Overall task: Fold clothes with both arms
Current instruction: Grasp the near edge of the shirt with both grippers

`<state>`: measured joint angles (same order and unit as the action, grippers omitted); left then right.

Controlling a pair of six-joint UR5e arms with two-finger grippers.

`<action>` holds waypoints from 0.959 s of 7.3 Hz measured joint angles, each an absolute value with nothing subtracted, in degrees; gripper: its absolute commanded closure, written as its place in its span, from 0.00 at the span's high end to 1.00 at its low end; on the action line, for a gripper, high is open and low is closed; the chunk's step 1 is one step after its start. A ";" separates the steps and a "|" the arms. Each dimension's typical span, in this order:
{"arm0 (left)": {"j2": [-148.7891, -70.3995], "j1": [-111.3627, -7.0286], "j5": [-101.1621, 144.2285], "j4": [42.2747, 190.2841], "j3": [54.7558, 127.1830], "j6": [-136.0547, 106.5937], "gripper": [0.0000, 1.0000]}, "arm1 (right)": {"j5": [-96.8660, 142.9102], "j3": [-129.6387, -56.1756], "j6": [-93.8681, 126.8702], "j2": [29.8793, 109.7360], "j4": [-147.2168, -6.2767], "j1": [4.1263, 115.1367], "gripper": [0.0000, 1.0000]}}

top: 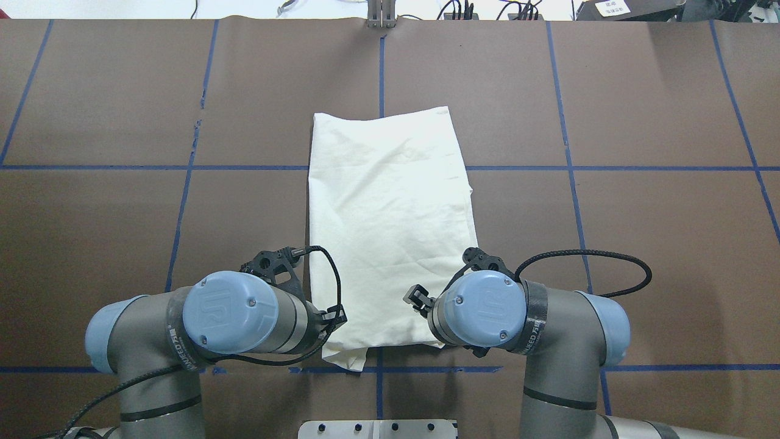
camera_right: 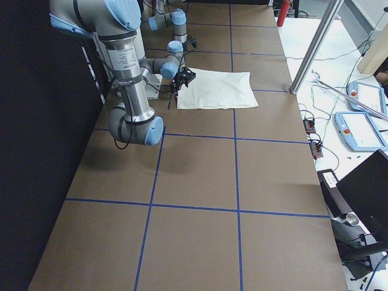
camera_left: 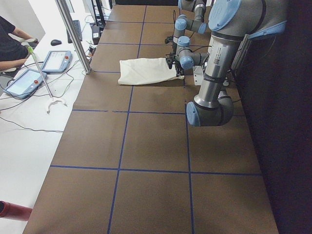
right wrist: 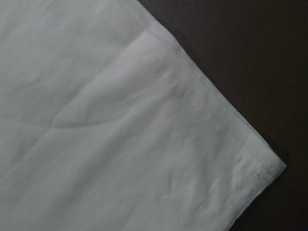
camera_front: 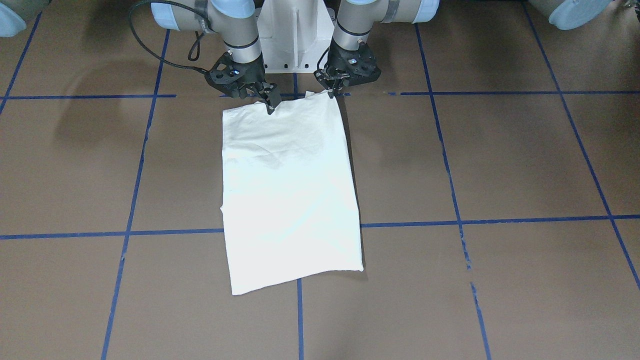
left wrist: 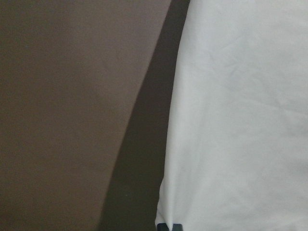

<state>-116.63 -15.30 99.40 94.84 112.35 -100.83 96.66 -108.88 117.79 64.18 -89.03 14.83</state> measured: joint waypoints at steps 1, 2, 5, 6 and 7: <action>-116.65 -15.25 99.40 94.87 112.37 -100.86 0.00 | 96.62 -108.40 118.05 65.21 -88.04 14.68 1.00; -116.65 -15.23 99.40 94.85 112.35 -100.89 0.00 | 96.54 -107.72 118.16 65.60 -87.49 14.47 1.00; -116.63 -15.21 99.40 94.91 112.34 -100.90 0.00 | 95.29 -104.60 118.36 64.75 -87.09 13.51 1.00; -116.65 -15.20 99.40 94.92 112.35 -100.90 0.00 | 95.18 -104.47 118.47 64.73 -87.05 13.28 0.95; -116.61 -15.20 99.40 94.92 112.35 -100.90 0.00 | 95.19 -104.56 118.64 64.67 -87.03 13.19 0.70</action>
<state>-116.61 -15.20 99.40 94.92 112.35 -100.90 95.19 -104.56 118.64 64.67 -87.03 13.19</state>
